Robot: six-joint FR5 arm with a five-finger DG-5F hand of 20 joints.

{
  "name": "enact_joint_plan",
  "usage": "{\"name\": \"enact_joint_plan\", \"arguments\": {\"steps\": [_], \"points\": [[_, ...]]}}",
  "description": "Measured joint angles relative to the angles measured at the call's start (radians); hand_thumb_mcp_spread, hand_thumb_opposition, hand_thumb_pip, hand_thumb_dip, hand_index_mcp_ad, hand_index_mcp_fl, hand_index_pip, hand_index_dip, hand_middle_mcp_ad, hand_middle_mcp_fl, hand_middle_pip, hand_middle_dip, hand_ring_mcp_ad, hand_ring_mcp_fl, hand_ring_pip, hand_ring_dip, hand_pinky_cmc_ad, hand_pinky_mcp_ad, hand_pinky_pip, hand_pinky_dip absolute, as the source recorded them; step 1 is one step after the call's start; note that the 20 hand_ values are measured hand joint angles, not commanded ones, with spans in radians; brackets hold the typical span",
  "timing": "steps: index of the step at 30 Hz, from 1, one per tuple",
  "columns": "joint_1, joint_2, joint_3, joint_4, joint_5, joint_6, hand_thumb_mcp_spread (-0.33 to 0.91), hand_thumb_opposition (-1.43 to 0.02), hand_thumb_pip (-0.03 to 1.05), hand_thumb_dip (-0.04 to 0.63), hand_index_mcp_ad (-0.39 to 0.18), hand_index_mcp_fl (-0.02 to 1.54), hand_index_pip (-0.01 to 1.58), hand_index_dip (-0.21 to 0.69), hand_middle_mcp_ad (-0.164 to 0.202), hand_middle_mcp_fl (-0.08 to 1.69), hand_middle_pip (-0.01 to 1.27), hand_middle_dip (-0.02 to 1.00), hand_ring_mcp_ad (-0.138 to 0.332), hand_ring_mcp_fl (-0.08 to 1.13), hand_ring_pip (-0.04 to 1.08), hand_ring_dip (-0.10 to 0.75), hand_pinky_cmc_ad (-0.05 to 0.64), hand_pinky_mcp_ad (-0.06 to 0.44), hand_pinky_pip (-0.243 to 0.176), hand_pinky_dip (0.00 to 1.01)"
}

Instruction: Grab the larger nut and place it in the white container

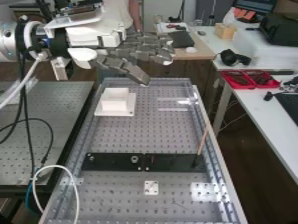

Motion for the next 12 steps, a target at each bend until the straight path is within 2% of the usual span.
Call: {"name": "enact_joint_plan", "arguments": {"steps": [12], "points": [[0.006, -0.004, 0.01, -0.004, 0.003, 0.0, 0.12, -0.86, 0.85, 0.239, -0.155, 0.02, 0.29, -0.201, 0.058, 0.02, 0.12, 0.22, 0.136, 0.0, 0.08, 0.155, 0.379, 0.314, -0.105, 0.67]]}}
